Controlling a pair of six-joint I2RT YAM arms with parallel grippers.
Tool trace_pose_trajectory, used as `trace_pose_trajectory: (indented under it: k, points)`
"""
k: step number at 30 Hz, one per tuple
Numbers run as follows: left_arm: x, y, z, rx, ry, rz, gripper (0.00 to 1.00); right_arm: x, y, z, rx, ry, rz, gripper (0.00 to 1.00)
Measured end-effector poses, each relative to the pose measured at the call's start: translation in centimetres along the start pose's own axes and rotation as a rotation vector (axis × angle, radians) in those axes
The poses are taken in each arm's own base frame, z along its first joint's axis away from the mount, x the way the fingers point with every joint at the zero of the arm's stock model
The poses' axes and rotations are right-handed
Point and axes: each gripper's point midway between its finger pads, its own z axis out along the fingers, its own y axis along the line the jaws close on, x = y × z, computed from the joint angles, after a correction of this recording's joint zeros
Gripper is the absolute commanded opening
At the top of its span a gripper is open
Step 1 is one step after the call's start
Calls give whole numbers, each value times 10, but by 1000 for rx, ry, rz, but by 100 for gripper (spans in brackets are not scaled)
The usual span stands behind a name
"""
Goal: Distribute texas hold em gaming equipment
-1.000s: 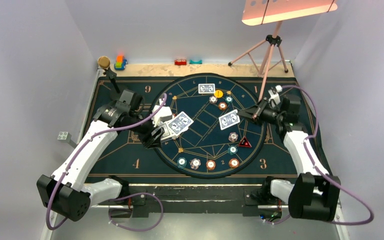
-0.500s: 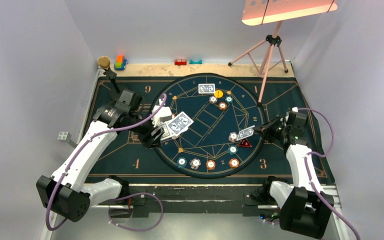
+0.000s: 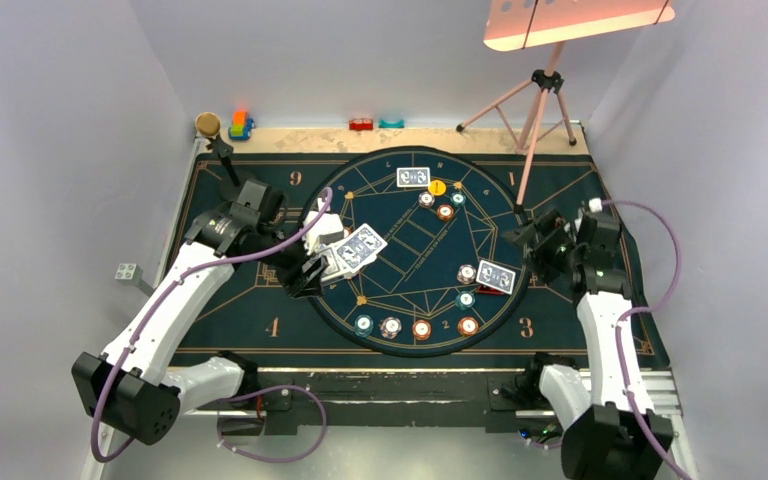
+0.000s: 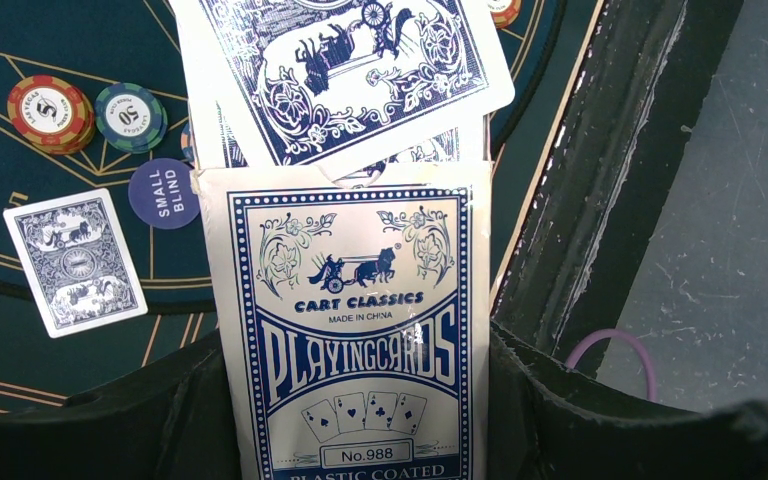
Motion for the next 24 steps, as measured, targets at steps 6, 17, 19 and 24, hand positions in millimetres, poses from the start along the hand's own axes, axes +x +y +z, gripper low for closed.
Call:
trace_pose_trajectory:
  k: [6,17,19,24]
  points:
    - [-1,-1,0,5,-4,0,11,19,135,-27,-346,65,-246,93]
    - [-1,-3,-1,8,-7,0,11,135,255,-2,-593,426,-490,96]
    - [-1,-3,-1,7,-8,1,11,153,254,6,-579,477,-509,97]
    - [-1,-3,-1,7,-9,2,11,179,249,18,-558,544,-533,98]
